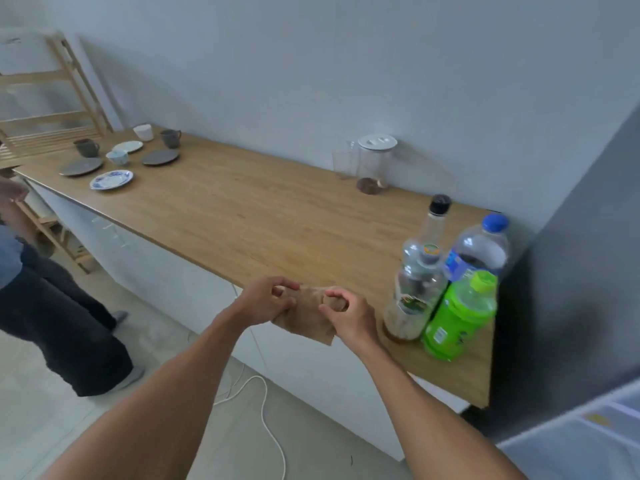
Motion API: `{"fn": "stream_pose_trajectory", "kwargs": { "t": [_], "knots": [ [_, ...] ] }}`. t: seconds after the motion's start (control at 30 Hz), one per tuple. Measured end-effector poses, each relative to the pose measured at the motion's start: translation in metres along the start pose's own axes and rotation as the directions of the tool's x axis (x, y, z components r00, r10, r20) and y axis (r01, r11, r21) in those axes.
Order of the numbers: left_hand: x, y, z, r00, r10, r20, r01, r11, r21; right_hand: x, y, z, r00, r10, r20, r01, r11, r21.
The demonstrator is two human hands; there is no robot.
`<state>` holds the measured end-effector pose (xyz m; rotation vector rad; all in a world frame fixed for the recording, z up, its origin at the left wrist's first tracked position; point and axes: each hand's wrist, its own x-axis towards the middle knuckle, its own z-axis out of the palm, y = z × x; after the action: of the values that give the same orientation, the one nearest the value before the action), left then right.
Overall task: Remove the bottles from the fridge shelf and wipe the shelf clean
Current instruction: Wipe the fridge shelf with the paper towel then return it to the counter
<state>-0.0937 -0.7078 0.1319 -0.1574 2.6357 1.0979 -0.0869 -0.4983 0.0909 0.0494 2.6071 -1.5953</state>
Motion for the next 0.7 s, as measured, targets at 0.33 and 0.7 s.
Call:
{"fn": "stream_pose_trajectory", "kwargs": {
  "t": [0.33,0.7],
  "knots": [
    [-0.181,0.065,0.124,0.97,0.186,0.154,-0.166,0.977,-0.132,-0.217,0.064,-0.127,0.993,0.016,-0.115,-0.017,1.0,-0.009],
    [-0.203,0.247,0.366,0.858,0.448,0.251,-0.432,0.894,-0.118,-0.308,0.19,-0.386,0.915,0.145,-0.376,-0.19,0.978,-0.086]
  ]
}}
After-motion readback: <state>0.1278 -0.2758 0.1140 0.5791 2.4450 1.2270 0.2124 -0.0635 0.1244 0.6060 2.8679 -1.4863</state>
